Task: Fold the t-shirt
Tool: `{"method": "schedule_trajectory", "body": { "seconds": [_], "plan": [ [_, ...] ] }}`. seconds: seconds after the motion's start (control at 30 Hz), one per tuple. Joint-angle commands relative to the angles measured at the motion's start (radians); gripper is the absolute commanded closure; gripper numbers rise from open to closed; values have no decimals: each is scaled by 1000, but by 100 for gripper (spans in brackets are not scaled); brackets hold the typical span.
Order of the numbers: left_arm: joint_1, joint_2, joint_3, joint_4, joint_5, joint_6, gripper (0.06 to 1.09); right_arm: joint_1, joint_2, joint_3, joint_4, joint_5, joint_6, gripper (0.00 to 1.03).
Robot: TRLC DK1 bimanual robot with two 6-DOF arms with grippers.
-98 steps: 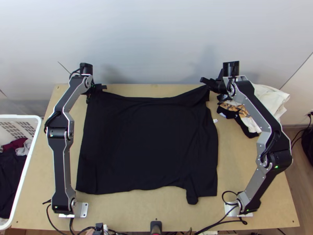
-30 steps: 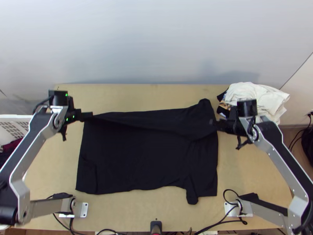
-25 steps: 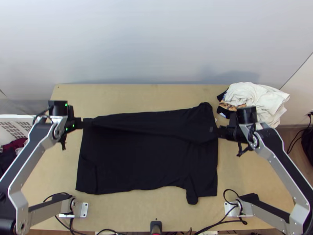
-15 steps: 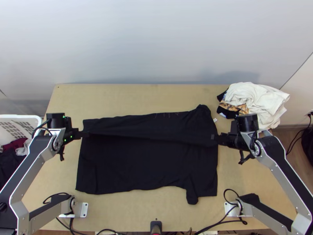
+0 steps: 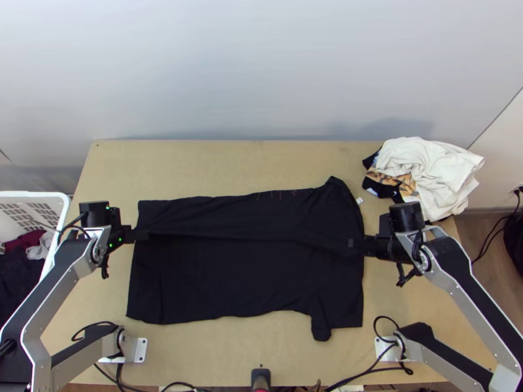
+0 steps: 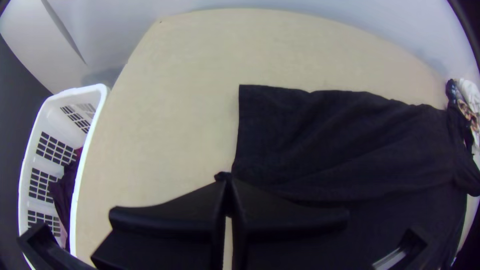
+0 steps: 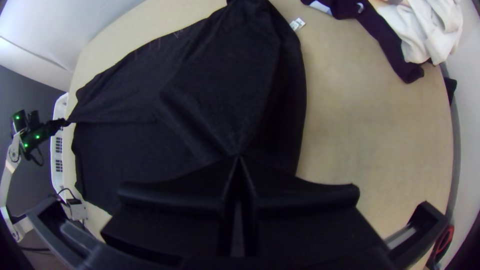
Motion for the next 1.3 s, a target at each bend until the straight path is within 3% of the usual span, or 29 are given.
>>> {"method": "schedule_trajectory", "body": {
  "seconds": [0.0, 0.77, 1.07, 1.1, 1.17, 1.2, 1.23, 1.27],
  "plan": [
    [-22, -17, -65, 10, -1, -14, 104, 16, -16, -47, 2, -1, 1, 100],
    [-39, -150, -218, 30, -4, -12, 104, -90, -68, -85, -6, 1, -57, 100],
    [-16, -149, -231, 108, -23, -12, 104, -52, -101, -61, -47, -8, -56, 100],
    [-17, -153, -227, 108, -24, -16, 100, -47, -104, -61, -47, -8, -56, 100],
    [-17, -173, -224, 105, -26, -45, 75, -45, -111, -62, -44, -8, -57, 99],
    [-17, -189, -226, 100, -26, -51, 71, -45, -116, -59, -41, -8, -57, 94],
    [-17, -210, -227, 102, -24, -60, 70, -47, -122, -58, -39, -8, -56, 82],
    [-19, -225, -226, 92, -24, -78, 62, -50, -125, -53, -39, -8, -54, 67]
  ]
}}
